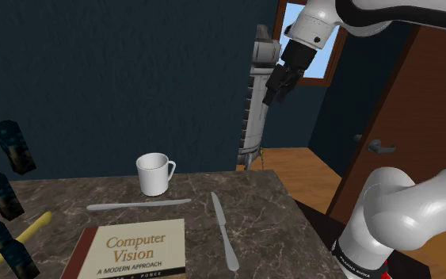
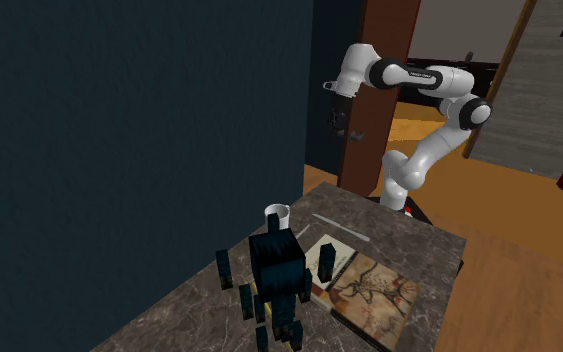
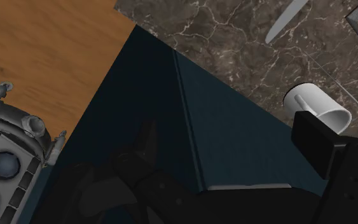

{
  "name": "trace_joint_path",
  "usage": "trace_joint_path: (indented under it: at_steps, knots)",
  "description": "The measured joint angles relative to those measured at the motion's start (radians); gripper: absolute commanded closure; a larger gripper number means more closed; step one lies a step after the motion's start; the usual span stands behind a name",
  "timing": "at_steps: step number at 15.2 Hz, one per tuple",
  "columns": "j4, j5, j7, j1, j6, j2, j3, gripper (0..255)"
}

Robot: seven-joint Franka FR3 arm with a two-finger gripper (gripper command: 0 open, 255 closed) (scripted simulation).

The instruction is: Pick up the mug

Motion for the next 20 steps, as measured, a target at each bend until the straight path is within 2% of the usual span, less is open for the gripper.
trace_joint_path:
  at_steps: [3, 11, 20]
  knots:
    - [0.005, 0.005, 0.021, 0.005, 0.016, 0.028, 0.024, 0]
    - [0.109, 0.016, 0.165, 0.025, 0.097, 0.268, 0.179, 0]
    - [0.315, -0.054, 0.349, 0.038, 0.135, 0.593, 0.337, 0]
